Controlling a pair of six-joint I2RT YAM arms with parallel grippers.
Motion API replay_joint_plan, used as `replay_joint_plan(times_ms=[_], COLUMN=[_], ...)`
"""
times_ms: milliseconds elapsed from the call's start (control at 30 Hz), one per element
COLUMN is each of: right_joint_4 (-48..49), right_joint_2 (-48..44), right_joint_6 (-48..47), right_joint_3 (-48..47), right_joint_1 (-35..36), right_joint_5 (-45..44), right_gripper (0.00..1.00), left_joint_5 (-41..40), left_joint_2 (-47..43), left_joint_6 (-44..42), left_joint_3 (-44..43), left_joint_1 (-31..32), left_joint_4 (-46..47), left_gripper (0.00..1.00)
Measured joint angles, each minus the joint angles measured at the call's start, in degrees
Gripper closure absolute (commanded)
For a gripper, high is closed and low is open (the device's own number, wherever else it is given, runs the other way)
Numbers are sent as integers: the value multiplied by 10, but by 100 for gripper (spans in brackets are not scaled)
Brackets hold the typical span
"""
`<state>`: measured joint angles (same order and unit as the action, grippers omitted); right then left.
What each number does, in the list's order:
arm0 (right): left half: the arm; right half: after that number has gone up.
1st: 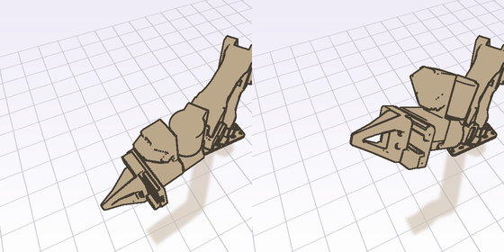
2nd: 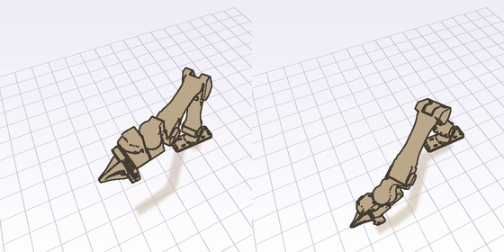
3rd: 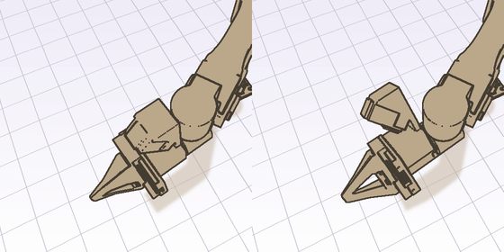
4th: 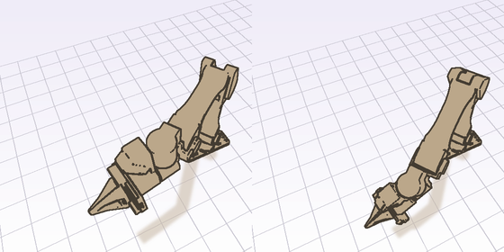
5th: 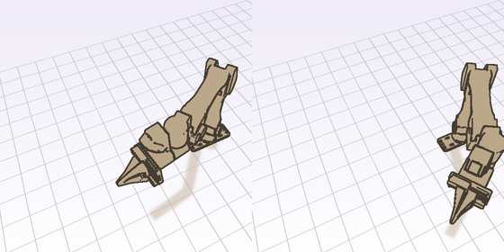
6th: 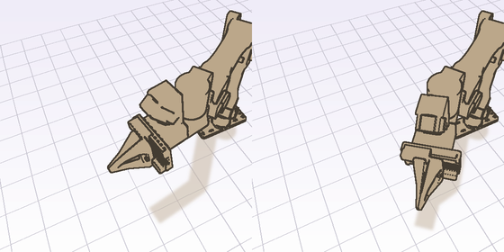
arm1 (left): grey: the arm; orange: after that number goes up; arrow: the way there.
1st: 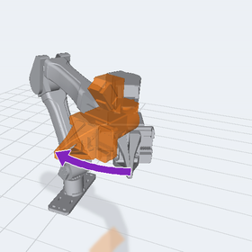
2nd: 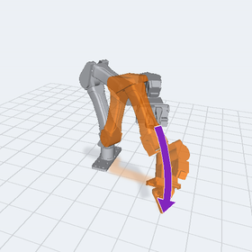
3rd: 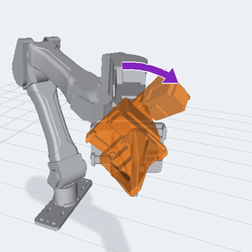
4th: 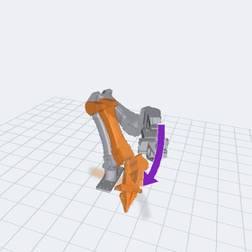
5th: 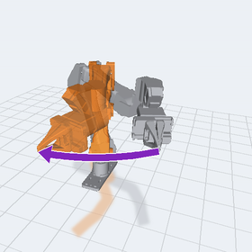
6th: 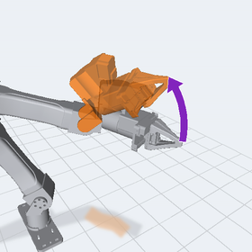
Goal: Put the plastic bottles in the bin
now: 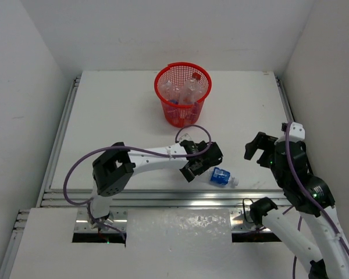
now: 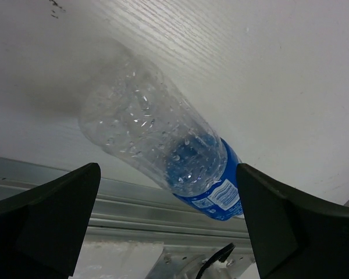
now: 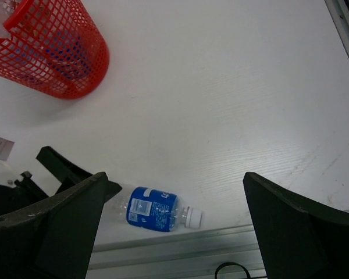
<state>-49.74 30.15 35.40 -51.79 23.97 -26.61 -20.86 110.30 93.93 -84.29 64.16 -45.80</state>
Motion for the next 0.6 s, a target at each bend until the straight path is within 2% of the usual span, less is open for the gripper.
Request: replay_joint_plan(times_ms=[167, 233, 267, 300, 367, 400, 433, 467, 600], right_joint_4=[2, 6, 9, 12, 17, 19, 21, 23, 32], right_joint_2=[-10, -17, -21, -24, -25, -25, -25, -25, -25], right_joint_6=[-7, -10, -10, -12, -16, -18, -21, -23, -27], right_joint_3=[2, 7, 11, 16, 25, 30, 35, 40, 54], right_joint_1=[0, 0, 0, 0, 0, 0, 0, 0, 0], right_joint_5=[19, 27, 31, 38, 53, 62, 68, 76, 93], right_gripper=[1, 1, 1, 1, 1, 1, 1, 1, 1], left_joint_5=[10, 14, 15, 16, 14, 10, 5, -2, -47], left_joint_2=[47, 63, 70, 75, 77, 75, 70, 61, -14], left_joint_6=[12, 14, 14, 13, 14, 14, 16, 15, 12], left_joint_3=[-20, -20, -19, -17, -10, -7, -1, 12, 84], left_joint_1=[-4, -6, -9, -12, -18, -20, -21, -24, -23], left_joint_4=[-1, 2, 3, 6, 10, 13, 17, 23, 6], left_gripper=[3, 9, 14, 31, 42, 54, 60, 70, 95])
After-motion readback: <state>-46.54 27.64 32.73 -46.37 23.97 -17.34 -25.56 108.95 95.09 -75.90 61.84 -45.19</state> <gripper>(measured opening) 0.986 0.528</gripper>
